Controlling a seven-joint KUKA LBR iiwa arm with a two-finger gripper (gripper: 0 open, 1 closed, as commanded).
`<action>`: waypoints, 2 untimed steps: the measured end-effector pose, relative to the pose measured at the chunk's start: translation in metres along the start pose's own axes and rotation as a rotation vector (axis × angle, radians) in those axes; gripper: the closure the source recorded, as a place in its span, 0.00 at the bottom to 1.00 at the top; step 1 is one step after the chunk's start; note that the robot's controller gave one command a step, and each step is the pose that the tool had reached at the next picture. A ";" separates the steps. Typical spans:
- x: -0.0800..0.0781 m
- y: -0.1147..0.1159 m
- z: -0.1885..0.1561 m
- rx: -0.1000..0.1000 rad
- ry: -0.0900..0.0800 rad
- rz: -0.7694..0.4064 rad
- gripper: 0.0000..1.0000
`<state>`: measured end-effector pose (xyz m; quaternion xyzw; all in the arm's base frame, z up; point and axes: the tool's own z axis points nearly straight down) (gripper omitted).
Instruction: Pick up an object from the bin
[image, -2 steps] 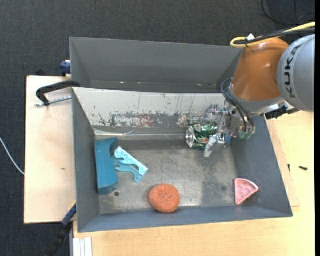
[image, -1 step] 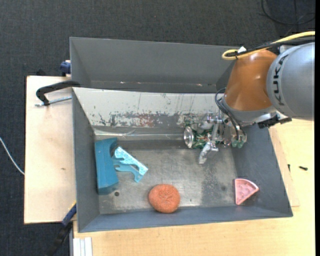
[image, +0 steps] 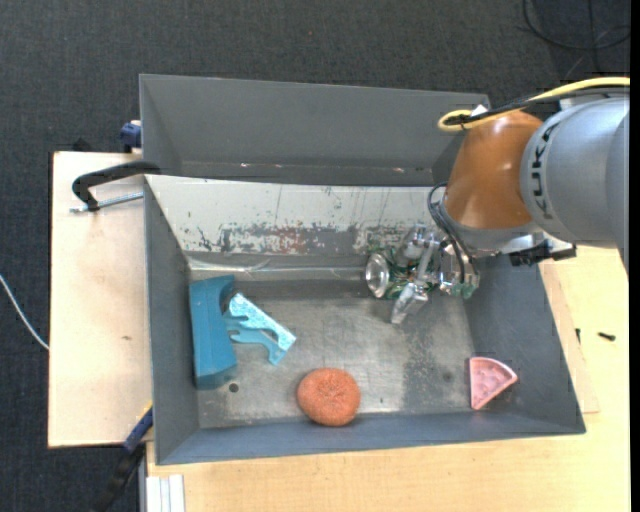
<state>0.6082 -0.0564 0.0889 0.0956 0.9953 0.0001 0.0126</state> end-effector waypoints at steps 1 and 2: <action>-0.001 0.000 -0.005 0.001 -0.005 0.015 1.00; -0.001 0.000 -0.005 0.002 -0.005 0.015 1.00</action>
Offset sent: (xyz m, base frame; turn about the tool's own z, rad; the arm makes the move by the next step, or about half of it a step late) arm 0.0000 0.0000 0.0000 0.0000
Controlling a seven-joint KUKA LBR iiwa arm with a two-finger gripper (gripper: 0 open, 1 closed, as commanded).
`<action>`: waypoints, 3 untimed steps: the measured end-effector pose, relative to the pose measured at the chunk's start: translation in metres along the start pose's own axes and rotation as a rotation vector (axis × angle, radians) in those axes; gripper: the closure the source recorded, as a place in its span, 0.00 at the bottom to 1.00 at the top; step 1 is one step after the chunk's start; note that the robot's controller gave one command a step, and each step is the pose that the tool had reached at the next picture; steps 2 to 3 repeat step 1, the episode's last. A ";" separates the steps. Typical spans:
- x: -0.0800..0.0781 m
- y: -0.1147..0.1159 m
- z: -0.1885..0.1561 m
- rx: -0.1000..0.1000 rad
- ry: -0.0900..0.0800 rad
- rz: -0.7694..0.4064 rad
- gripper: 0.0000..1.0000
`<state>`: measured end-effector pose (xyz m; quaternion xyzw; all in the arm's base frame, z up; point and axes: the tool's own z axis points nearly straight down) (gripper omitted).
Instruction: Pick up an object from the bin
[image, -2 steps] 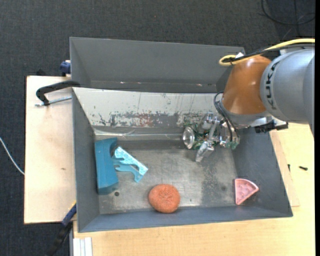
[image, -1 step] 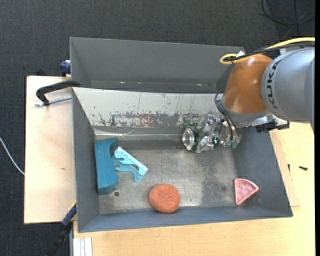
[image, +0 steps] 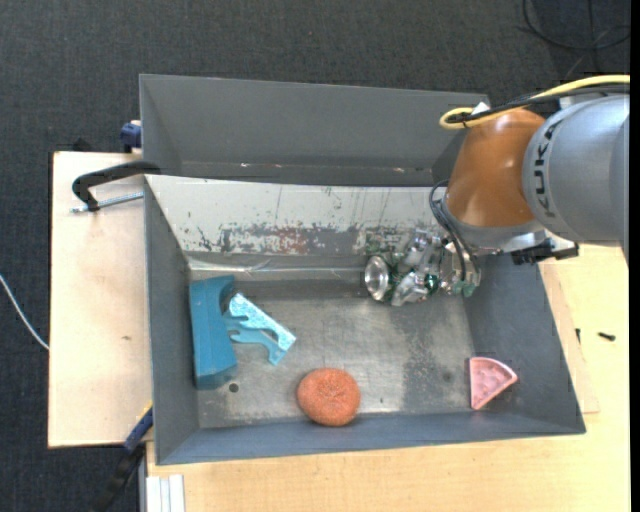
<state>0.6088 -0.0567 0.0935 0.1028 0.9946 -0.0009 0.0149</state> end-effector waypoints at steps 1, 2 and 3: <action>-0.005 0.001 -0.099 -0.001 0.019 -0.001 1.00; -0.005 0.001 -0.099 -0.001 0.019 -0.001 1.00; -0.005 0.001 -0.099 -0.001 0.019 -0.001 1.00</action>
Offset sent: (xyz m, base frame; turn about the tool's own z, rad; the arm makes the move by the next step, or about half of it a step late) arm 0.0001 -0.0001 0.0945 0.0000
